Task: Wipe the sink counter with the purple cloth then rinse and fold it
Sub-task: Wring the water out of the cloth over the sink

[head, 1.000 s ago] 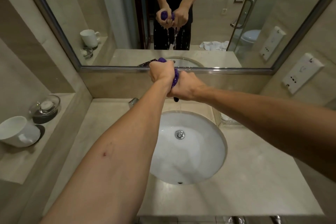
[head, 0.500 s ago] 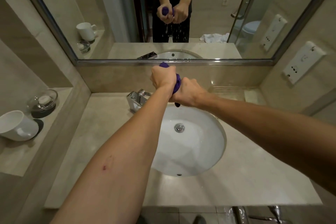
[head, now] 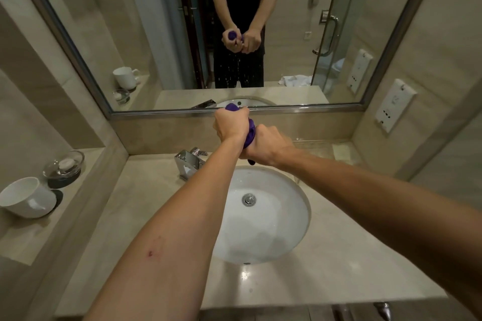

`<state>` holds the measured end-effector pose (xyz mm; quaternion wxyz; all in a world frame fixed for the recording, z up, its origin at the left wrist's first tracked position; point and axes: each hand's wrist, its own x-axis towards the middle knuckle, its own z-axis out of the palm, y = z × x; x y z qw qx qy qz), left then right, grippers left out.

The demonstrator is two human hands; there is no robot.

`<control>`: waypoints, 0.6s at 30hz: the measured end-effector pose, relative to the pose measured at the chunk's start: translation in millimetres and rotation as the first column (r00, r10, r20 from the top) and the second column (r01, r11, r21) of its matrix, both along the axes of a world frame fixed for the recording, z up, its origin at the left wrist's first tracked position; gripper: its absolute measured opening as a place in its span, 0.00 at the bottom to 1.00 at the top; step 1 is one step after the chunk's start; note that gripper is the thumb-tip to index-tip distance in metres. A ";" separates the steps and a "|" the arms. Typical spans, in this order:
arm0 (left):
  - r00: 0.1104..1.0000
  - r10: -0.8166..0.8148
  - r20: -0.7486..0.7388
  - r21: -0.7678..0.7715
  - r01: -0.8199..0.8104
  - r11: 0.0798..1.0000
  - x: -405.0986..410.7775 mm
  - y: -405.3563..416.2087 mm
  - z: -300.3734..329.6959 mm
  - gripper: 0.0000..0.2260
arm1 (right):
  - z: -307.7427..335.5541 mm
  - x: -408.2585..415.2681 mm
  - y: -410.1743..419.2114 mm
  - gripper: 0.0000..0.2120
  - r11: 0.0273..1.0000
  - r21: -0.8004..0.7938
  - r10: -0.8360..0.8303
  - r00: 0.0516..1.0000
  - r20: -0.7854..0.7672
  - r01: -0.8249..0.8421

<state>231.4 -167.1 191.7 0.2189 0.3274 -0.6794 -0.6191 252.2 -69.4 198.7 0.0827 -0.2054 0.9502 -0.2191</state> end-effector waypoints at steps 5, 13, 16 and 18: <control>0.999 0.050 0.003 -0.046 -0.050 0.998 5.6 21.4 5.4 0.08 | 0.2 2.5 19.1 0.17 1.000 0.012 -0.003 1.000 -0.027 0.004; 0.998 -0.027 -0.059 -0.051 0.024 0.998 6.0 52.2 35.1 0.08 | 21.1 -8.4 57.9 0.12 0.992 -0.101 0.065 0.997 -0.049 -0.069; 0.989 -0.109 -0.100 -0.038 0.106 0.994 3.4 58.3 57.7 0.04 | 35.5 -16.2 71.2 0.12 0.962 -0.255 0.101 0.995 0.002 -0.097; 0.984 -0.144 -0.102 -0.052 0.139 0.989 2.8 59.2 72.1 0.06 | 41.8 -18.6 76.8 0.14 0.929 -0.353 0.120 0.993 -0.009 -0.115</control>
